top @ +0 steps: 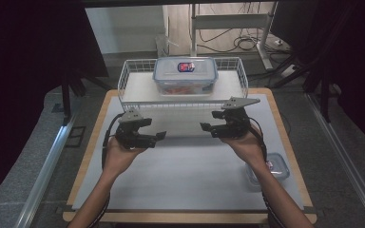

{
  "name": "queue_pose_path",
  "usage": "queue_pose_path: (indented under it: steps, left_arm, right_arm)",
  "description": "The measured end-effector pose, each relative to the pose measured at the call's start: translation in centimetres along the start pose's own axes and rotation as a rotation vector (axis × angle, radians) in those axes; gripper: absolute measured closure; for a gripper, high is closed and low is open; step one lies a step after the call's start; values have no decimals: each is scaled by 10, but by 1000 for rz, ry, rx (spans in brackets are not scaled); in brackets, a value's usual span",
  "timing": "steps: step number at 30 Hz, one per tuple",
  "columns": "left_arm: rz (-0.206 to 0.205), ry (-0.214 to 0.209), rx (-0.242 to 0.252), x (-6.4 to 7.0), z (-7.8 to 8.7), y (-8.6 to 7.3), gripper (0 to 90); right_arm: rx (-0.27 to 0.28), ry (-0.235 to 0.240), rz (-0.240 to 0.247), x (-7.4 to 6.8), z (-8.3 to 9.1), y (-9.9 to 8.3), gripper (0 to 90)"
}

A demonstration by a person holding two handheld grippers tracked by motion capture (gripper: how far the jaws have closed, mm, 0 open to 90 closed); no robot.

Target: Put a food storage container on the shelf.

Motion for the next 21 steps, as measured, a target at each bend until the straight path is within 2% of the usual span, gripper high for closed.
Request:
queue_pose_path:
  steps: [3,8,10,13,16,21]
  left_arm:
    - [0,1,9,5,1,-9,164]
    - [-2,-6,15,11,1,-25,115]
    - [-6,7,13,11,0,-29,96]
    - [19,-12,26,12,1,-37,81]
    - [25,-11,24,12,3,-46,58]
    - [34,19,27,11,6,-64,40]
  right_arm:
    - [5,-1,6,-4,1,-7,254]
    - [5,-2,-11,-8,0,-23,173]
    - [-9,0,-8,-9,-1,-30,145]
    - [-5,-2,-24,-11,0,-40,114]
    - [-16,5,-34,-13,0,-52,92]
    - [-25,12,-46,-18,0,-71,75]
Point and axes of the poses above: each handheld gripper's, and its own axes: z roughly backward along the jaws, y roughly out of its top, x roughly to its right, the point moved 5 cm from there along -z, roughly forward along the jaws, and after that the axes turned 6 degrees about z, right-handed, at the moved point
